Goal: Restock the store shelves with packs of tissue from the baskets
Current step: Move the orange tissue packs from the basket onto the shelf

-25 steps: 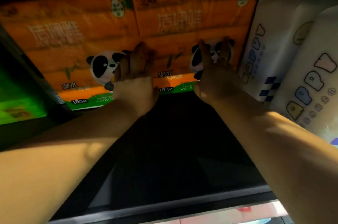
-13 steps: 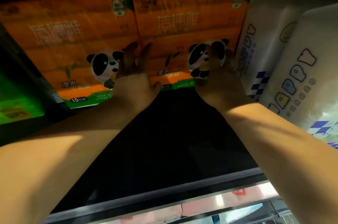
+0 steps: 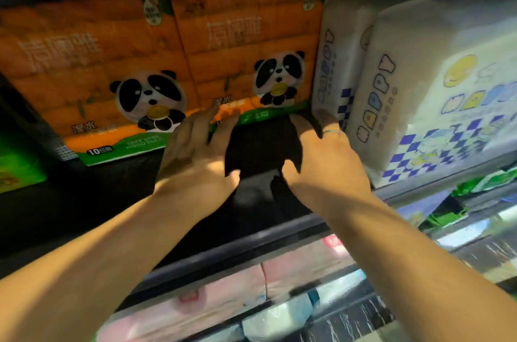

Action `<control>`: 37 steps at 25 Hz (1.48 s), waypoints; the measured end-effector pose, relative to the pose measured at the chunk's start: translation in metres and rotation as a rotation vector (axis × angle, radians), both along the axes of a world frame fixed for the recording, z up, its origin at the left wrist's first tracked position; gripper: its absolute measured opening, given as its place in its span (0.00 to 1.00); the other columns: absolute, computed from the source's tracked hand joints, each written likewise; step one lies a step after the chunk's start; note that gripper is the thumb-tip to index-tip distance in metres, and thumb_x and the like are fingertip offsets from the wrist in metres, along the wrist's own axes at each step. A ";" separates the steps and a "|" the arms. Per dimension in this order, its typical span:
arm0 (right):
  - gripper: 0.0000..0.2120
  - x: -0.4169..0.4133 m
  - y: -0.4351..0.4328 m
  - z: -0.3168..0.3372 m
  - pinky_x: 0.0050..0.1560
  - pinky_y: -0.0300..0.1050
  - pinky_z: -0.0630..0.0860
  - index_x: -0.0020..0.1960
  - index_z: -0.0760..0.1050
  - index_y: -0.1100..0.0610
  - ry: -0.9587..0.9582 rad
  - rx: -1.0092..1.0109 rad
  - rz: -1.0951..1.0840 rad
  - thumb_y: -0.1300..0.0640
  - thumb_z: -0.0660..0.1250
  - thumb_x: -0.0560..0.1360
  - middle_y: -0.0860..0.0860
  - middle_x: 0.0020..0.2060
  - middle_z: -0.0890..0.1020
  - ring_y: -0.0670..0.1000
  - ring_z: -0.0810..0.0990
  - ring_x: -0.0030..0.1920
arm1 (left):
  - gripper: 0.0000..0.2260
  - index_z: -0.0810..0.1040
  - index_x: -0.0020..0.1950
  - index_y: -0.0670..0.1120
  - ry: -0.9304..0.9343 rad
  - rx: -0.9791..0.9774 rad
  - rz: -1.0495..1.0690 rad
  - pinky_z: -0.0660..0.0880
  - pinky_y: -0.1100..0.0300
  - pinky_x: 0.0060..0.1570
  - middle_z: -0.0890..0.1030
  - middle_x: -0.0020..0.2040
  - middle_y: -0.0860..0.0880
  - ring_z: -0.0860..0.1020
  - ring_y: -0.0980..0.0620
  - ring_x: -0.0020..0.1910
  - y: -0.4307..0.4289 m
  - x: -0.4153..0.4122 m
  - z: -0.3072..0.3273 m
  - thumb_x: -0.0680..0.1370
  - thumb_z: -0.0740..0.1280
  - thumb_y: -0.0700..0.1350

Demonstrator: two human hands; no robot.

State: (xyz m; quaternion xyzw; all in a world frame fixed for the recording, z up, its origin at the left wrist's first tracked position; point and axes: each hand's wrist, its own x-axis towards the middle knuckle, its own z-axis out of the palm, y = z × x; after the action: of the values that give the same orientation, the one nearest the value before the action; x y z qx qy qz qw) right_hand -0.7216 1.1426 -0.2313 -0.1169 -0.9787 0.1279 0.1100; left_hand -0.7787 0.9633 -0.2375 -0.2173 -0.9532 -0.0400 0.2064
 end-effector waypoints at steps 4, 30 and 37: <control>0.33 0.080 -0.006 0.008 0.67 0.53 0.66 0.76 0.53 0.44 0.026 -0.045 -0.062 0.47 0.63 0.75 0.54 0.77 0.51 0.57 0.56 0.75 | 0.40 0.70 0.72 0.47 0.055 -0.123 -0.146 0.76 0.46 0.54 0.76 0.62 0.39 0.77 0.38 0.57 -0.001 0.059 0.004 0.62 0.79 0.54; 0.36 0.671 0.238 -0.083 0.65 0.59 0.67 0.75 0.62 0.48 -0.424 -0.298 -0.930 0.46 0.69 0.70 0.60 0.74 0.63 0.63 0.65 0.71 | 0.40 0.70 0.71 0.45 -0.406 -0.334 -0.985 0.66 0.39 0.66 0.71 0.69 0.38 0.70 0.35 0.67 0.358 0.527 -0.060 0.62 0.77 0.54; 0.39 0.763 0.275 -0.189 0.70 0.56 0.64 0.78 0.52 0.47 -0.573 -0.502 -1.105 0.44 0.66 0.73 0.59 0.77 0.55 0.60 0.57 0.75 | 0.39 0.54 0.78 0.49 -0.568 -0.625 -1.149 0.51 0.47 0.73 0.57 0.76 0.41 0.56 0.41 0.75 0.439 0.609 -0.170 0.73 0.68 0.56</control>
State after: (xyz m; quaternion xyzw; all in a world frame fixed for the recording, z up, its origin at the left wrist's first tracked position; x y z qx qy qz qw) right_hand 0.0412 1.4177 -0.4201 -0.6522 -0.7061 0.2404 -0.1352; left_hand -0.1701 1.4024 -0.4077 -0.7156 -0.6716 0.0777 -0.1754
